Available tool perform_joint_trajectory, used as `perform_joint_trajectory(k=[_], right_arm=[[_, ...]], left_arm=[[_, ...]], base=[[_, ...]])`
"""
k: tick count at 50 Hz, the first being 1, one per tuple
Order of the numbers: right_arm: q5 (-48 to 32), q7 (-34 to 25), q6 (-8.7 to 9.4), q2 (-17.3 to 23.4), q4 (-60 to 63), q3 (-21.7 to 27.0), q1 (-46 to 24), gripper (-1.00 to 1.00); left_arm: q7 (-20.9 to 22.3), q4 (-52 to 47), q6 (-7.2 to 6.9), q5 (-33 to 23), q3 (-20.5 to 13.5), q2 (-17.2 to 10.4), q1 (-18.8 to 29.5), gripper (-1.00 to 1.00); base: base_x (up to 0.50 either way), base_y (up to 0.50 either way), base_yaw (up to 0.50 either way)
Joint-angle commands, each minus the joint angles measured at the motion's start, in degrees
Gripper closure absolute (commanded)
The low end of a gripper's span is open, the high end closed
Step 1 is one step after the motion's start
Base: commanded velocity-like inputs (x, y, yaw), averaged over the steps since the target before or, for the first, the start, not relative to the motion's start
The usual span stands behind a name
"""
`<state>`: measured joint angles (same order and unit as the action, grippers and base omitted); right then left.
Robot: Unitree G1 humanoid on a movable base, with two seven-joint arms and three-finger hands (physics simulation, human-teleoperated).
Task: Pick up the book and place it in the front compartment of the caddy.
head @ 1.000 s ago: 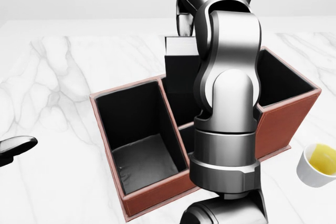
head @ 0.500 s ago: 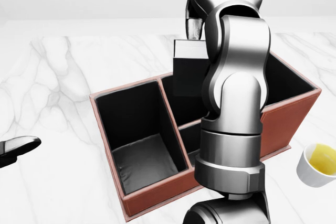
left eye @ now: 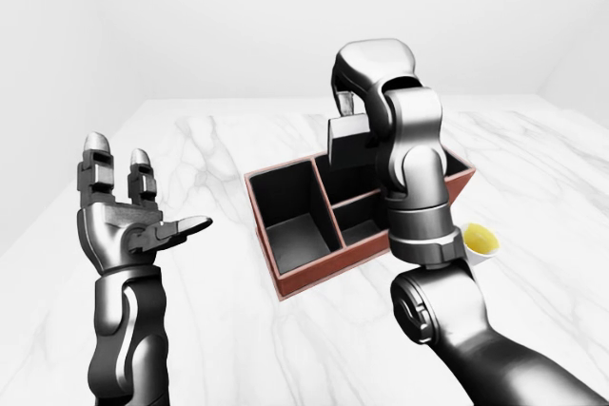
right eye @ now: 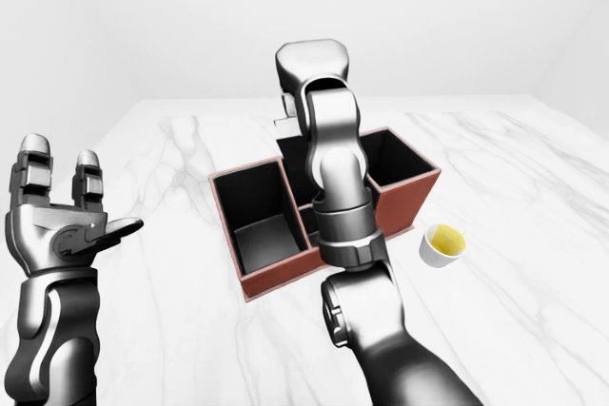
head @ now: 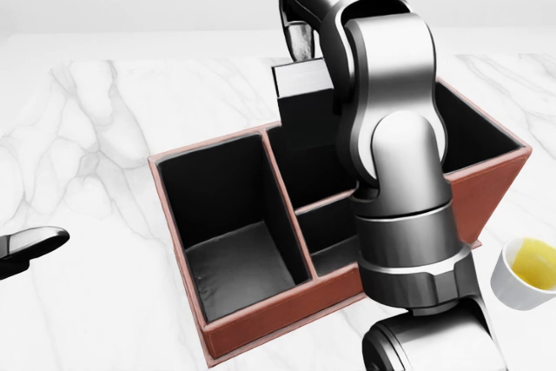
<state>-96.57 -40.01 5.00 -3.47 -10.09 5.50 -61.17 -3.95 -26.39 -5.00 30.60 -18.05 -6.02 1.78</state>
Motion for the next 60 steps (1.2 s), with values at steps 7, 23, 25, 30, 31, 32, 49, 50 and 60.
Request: perform_joint_trajectory(k=[7,23,25,30,31,32,49,50,60], right_arm=[[7.78,0.01,0.00,6.03,1.00,-9.09,1.56,1.00],[11.90,0.01,0.00,7.86,-4.48,-7.83,1.88,1.00],[12.33,0.01,0.00,8.07,-5.07,-7.92,1.68,1.00],[13.25,0.01,0.00,8.68,-6.35,-7.96,0.62,1.00],[13.44,0.01,0.00,8.83,-6.71,-7.94,0.22,1.00],[13.55,0.01,0.00,9.00,-7.06,-7.93,-0.06,1.00],[18.17,0.01,0.00,10.28,-10.51,-7.75,-2.09,1.00],[18.34,0.01,0.00,10.33,-10.59,-7.71,-1.96,1.00],[20.22,0.01,0.00,10.96,-13.10,-7.50,-1.50,1.00]], left_arm=[[0.00,-0.01,0.00,-0.05,0.15,0.10,-0.04,-1.00],[0.60,0.07,0.00,-1.07,0.86,0.74,-0.71,-1.00],[0.63,0.19,0.00,-1.13,0.90,0.73,-0.62,-1.00],[0.21,-1.34,0.00,-0.55,0.49,0.57,-0.99,-1.00],[0.17,-1.48,0.00,-0.52,0.44,0.58,-0.99,-1.00],[0.14,-1.63,0.00,-0.49,0.41,0.59,-1.01,-1.00],[-1.77,-11.11,0.00,1.94,-1.66,1.08,-3.35,-1.00],[-1.80,-11.24,0.00,1.92,-1.67,1.11,-3.35,-1.00],[-1.66,-11.32,0.00,1.72,-1.81,1.28,-3.13,-1.00]], base=[[0.00,0.00,0.00],[0.00,0.00,0.00],[0.00,0.00,0.00],[0.00,0.00,0.00],[0.00,0.00,0.00],[0.00,0.00,0.00],[0.00,0.00,0.00],[0.00,0.00,0.00],[0.00,0.00,0.00]])
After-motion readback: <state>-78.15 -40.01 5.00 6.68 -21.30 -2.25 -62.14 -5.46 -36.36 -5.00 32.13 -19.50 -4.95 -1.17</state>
